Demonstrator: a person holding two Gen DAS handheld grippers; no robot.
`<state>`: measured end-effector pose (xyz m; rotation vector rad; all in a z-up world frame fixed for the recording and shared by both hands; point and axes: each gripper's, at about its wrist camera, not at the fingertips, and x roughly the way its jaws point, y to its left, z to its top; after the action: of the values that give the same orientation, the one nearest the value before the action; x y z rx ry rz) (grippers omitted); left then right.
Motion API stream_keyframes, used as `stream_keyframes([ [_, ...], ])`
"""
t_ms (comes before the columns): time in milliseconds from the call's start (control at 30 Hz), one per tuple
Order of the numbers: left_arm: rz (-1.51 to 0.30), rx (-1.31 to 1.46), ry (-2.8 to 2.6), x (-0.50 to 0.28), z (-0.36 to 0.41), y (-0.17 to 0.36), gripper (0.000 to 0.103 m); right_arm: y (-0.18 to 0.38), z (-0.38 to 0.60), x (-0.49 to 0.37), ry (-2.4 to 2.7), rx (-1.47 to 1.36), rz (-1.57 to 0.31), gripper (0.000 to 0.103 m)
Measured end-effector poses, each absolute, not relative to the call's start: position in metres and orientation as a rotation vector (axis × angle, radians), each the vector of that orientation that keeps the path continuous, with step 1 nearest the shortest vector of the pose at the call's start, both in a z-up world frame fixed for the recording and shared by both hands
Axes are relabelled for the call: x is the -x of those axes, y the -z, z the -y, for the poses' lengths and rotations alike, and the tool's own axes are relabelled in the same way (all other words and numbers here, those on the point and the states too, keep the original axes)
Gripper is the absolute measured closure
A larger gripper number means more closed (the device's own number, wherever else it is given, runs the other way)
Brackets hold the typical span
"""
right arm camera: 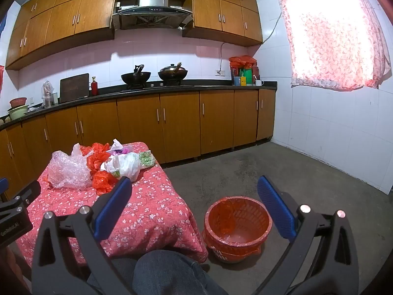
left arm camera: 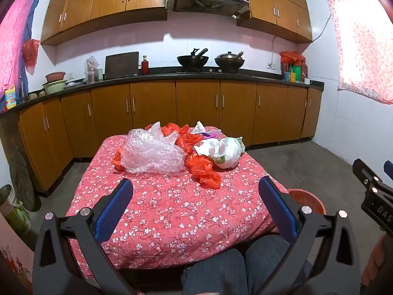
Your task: Collect trash
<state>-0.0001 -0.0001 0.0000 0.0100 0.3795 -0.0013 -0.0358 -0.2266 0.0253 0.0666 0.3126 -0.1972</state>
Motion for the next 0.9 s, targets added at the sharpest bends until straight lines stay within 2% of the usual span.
stream_keyframes([
  [900,-0.382,-0.009,0.001,0.0002,0.0003,0.0000,0.002,-0.0253,0.2265,0.0363,0.197,-0.066,-0.313,0.004],
])
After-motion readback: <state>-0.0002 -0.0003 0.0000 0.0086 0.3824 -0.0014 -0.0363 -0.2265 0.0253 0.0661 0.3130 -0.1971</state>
